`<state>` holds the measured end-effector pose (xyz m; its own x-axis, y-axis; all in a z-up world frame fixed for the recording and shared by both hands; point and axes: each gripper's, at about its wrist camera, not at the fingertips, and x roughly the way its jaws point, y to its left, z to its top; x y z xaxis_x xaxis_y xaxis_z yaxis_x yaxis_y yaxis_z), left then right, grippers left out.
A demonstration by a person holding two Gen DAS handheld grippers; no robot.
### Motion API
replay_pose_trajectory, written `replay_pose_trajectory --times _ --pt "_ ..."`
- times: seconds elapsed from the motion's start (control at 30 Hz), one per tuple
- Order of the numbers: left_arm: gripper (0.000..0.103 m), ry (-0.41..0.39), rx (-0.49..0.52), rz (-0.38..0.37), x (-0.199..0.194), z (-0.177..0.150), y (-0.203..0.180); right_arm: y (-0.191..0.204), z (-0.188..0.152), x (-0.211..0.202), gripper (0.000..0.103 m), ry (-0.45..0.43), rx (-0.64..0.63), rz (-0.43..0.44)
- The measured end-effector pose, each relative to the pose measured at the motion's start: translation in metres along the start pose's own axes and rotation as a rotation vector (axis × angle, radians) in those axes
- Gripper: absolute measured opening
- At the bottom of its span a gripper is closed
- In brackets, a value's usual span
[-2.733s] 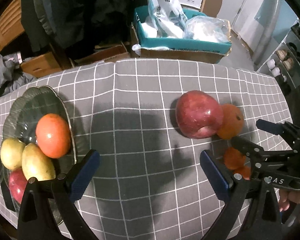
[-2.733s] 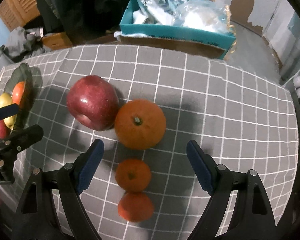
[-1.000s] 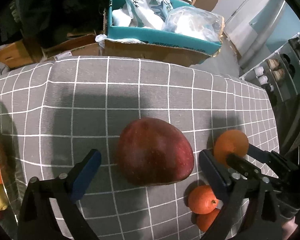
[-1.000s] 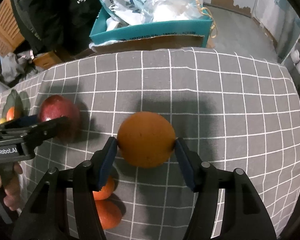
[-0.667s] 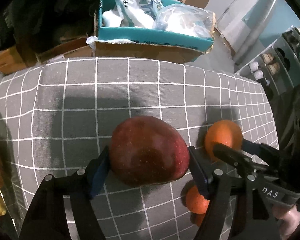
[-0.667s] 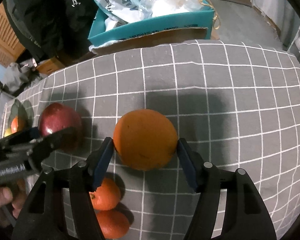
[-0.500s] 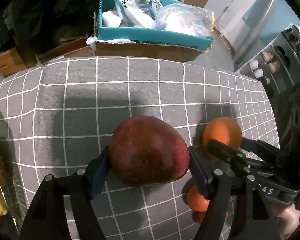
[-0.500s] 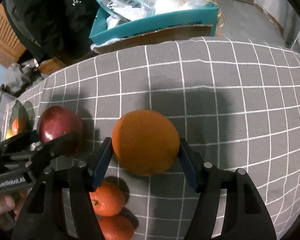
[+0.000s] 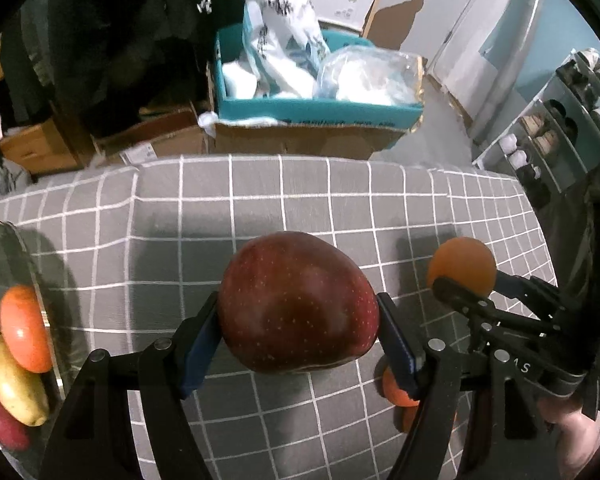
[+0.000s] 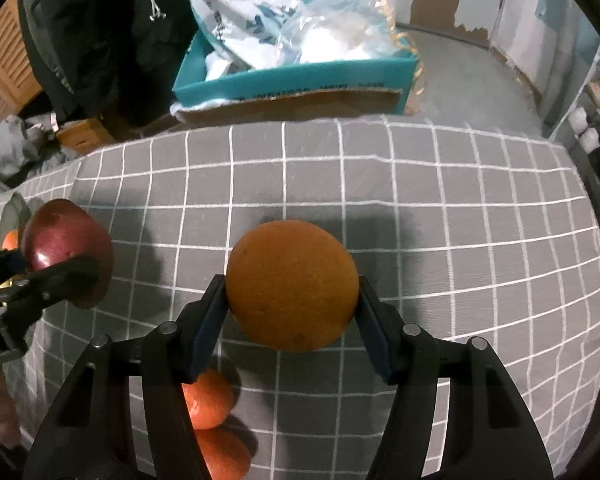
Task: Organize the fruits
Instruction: 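Lift the red apple and orange with both tools and carry them toward the bowl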
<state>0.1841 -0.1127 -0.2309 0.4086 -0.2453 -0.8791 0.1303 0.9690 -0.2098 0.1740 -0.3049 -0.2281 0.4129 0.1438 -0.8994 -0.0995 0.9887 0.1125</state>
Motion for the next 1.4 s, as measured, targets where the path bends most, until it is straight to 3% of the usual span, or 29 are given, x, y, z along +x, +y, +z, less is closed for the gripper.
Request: replay_pose_trajectory --times 0.47,1.0,1.4 --pt "0.075 -0.114 0.049 0.033 -0.056 -0.003 -0.004 0.017 0.001 -0.060 0.062 -0.125 -0.046 -0.061" --pt "0.075 -0.233 0.036 0.021 -0.127 -0.010 0.007 0.040 0.006 -0.129 0.062 -0.258 -0.062 -0.049" --pt "0.075 -0.303 0.043 0.055 -0.173 -0.025 0.018 0.067 0.005 -0.169 0.062 -0.340 -0.106 -0.012"
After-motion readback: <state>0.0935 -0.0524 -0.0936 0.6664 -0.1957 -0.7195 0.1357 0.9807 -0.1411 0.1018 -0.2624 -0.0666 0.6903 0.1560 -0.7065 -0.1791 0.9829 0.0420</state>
